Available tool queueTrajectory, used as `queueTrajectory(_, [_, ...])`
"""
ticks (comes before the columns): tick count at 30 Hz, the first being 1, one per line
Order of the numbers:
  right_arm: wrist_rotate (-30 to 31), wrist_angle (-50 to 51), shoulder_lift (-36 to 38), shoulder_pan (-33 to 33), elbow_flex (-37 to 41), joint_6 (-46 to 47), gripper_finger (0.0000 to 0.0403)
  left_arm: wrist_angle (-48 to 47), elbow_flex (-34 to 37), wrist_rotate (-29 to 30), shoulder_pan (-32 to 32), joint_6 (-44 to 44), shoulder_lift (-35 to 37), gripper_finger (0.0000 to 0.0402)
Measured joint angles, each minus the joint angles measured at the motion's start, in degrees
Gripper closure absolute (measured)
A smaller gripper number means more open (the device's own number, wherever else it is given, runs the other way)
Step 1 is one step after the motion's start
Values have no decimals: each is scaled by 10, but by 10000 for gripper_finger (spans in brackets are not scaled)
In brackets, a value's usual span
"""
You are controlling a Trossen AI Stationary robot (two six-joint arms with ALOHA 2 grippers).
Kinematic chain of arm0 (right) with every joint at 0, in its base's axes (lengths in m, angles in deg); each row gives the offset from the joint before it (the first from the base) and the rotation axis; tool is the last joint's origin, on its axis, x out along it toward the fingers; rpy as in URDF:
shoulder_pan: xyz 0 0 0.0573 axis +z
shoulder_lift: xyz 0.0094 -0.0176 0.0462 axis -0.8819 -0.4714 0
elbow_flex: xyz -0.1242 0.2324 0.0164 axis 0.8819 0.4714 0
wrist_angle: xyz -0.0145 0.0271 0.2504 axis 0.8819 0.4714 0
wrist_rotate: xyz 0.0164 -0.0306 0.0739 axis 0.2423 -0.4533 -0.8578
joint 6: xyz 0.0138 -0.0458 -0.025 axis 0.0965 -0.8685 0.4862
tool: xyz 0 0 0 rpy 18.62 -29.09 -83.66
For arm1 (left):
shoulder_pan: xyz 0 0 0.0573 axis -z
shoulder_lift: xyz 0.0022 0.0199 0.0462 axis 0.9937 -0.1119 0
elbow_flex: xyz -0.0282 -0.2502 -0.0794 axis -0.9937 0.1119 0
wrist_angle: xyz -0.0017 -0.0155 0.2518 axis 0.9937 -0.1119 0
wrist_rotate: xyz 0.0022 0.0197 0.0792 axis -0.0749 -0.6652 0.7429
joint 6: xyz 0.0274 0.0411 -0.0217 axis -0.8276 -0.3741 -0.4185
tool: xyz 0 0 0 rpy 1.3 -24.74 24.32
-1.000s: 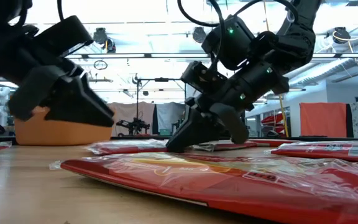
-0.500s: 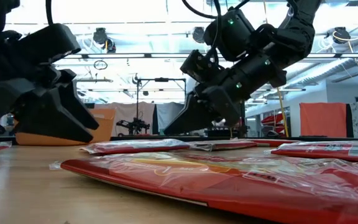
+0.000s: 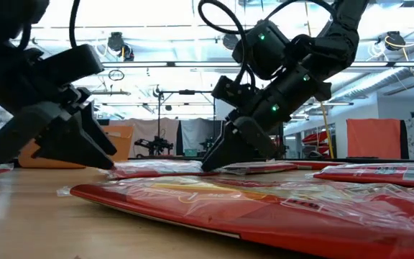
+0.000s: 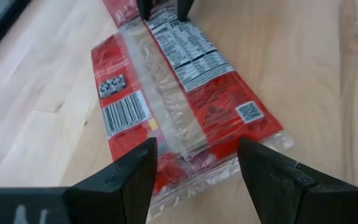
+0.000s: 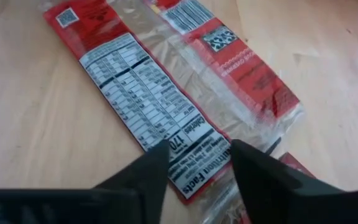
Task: Sort popcorn bags into baskets
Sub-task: Put the red popcorn bag into the orange bin
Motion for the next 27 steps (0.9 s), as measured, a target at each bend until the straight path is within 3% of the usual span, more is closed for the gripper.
queueTrajectory(5, [-17, 3, 0, -8, 0, 22, 171, 2, 0, -16, -15, -2, -7, 174])
queueTrajectory(9, [-49, 24, 1, -19, 0, 63, 168, 11, 0, -16, -19, -3, -22, 174])
queueTrajectory(14, [-74, 21, 1, -19, 0, 74, 221, 33, -1, -11, -19, -1, -38, 174])
queueTrajectory(24, [-77, 17, 1, -17, 0, 66, 385, 41, 0, -26, -1, -34, -17, 174])
queueTrajectory(27, [-77, 14, 0, -17, 0, 65, 396, 49, 0, -21, 5, -51, 5, 174])
